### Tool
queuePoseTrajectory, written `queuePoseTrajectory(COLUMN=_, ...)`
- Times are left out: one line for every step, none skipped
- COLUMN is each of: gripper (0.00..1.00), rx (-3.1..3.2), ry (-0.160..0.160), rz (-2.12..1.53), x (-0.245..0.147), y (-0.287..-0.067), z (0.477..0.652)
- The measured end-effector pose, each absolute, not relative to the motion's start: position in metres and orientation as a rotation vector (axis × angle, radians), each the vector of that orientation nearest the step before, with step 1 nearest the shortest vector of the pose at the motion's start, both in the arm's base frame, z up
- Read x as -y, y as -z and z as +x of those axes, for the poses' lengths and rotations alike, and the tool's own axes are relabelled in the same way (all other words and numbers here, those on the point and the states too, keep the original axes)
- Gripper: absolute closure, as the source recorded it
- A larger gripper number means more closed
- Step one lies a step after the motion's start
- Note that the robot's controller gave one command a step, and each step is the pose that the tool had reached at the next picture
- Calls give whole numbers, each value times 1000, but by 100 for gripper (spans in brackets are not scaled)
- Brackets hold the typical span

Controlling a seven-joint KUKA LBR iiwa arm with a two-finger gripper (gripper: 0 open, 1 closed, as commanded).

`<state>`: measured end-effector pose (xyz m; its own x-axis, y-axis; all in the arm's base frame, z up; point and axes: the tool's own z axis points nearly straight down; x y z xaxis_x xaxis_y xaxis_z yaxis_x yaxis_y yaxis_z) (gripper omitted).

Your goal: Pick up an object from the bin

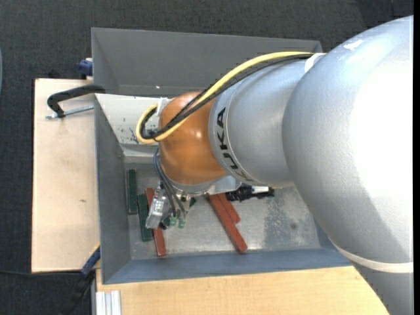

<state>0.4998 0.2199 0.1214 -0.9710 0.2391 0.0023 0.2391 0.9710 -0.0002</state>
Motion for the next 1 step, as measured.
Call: queuePoseTrajectory(gripper=0, rx=3134, ry=1, rz=-214, x=-231, y=-70, z=495)
